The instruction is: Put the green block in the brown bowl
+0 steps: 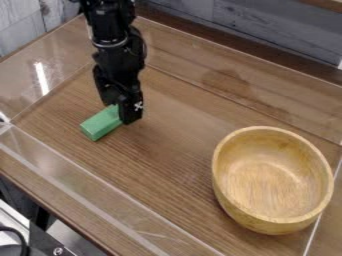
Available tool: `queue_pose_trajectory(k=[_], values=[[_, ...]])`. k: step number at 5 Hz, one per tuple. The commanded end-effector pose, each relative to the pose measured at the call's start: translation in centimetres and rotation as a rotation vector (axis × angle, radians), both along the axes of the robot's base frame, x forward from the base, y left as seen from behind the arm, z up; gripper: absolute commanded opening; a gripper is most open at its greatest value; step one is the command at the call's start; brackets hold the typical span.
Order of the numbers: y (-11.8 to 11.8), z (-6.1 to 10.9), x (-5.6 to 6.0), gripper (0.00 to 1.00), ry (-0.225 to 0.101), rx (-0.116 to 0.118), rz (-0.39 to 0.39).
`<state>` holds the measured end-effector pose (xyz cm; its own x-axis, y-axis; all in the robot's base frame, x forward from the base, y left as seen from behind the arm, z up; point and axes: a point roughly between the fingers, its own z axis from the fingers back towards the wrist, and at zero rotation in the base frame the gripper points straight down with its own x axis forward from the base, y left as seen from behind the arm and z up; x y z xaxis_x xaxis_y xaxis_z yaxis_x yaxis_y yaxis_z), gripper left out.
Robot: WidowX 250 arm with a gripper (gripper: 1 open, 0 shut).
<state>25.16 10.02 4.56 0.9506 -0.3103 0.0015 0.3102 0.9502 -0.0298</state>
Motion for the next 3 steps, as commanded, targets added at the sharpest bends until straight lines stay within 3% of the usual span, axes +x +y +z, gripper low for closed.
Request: queue_pose_trajectory(k=[1,3], values=[[0.69,0.24,0.55,1.0,-0.033,0.009,0.012],[0.89,-0.73,0.91,1.0,-0.031,-0.002,0.015]])
